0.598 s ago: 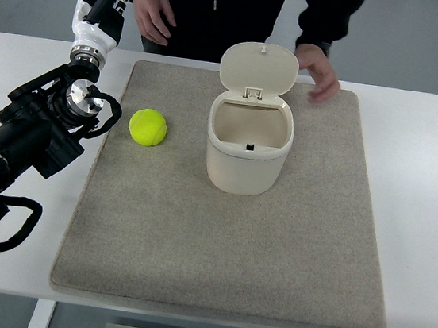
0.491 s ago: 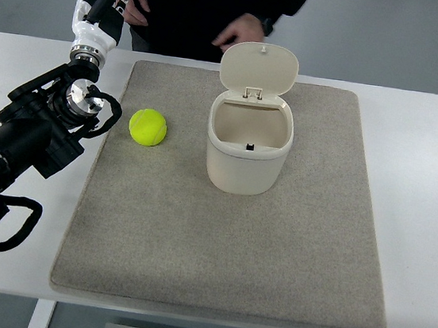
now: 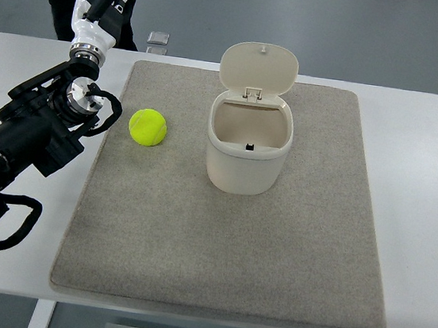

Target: Put tennis ball into box with left hand

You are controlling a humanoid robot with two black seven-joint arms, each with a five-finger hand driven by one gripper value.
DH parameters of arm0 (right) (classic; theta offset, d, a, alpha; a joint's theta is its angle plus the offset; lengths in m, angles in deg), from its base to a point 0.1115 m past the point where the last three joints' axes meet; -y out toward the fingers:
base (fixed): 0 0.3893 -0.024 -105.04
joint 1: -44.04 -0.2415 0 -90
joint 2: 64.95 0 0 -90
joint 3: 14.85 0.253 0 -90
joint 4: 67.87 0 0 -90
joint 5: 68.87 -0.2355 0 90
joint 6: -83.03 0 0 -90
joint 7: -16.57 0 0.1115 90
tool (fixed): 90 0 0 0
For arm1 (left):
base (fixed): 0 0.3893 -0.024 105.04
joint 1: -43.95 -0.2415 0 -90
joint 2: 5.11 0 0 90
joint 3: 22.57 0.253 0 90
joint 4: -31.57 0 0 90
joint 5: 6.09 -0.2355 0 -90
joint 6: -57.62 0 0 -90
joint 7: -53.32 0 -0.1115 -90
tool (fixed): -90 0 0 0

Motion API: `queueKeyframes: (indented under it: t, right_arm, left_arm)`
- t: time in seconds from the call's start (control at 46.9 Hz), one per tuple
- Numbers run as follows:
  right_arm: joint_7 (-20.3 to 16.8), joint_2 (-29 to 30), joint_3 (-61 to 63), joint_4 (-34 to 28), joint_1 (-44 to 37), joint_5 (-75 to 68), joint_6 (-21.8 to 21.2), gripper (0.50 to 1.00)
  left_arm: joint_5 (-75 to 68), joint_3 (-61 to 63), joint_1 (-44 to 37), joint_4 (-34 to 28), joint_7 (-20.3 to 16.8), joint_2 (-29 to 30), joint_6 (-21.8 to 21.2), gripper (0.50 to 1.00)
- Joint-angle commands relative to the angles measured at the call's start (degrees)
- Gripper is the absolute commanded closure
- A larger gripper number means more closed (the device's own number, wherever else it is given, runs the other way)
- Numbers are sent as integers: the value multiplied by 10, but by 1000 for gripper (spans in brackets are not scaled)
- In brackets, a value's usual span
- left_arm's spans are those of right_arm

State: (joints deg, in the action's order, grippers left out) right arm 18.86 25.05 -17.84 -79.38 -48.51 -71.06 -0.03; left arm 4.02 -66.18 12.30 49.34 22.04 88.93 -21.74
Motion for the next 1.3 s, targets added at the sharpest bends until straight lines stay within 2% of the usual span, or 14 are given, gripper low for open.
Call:
queueKeyframes:
  t: [0.0, 0.235, 0.662, 0.811, 0.961, 1.046, 1.174, 1.281]
  right_arm:
    - [0, 0, 0, 0, 0, 0, 0, 599]
    - [0, 0, 0, 0, 0, 0, 0, 599]
    - [0, 0, 0, 0, 0, 0, 0, 599]
    - [0, 0, 0, 0, 0, 0, 0, 599]
    - [0, 0, 0, 0, 0, 0, 0, 599]
    - [0, 0, 0, 0, 0, 0, 0, 599]
    - [0, 0, 0, 0, 0, 0, 0, 599]
    - [0, 0, 0, 0, 0, 0, 0, 599]
  left_arm:
    - [-2, 4, 0, 0, 2, 4, 3, 512]
    - [-9, 44, 8, 2, 12, 24, 6, 516]
    - [-11, 294, 59, 9, 31, 69, 12, 525]
    - [-11, 452, 120, 34, 58, 116, 66, 529]
    - [-23, 655, 189, 71, 57, 156, 111, 529]
    - [-47, 746, 209, 71, 55, 163, 144, 531]
    - [-160, 765, 211, 69, 43, 178, 158, 542]
    - [-268, 745, 210, 70, 19, 190, 162, 557]
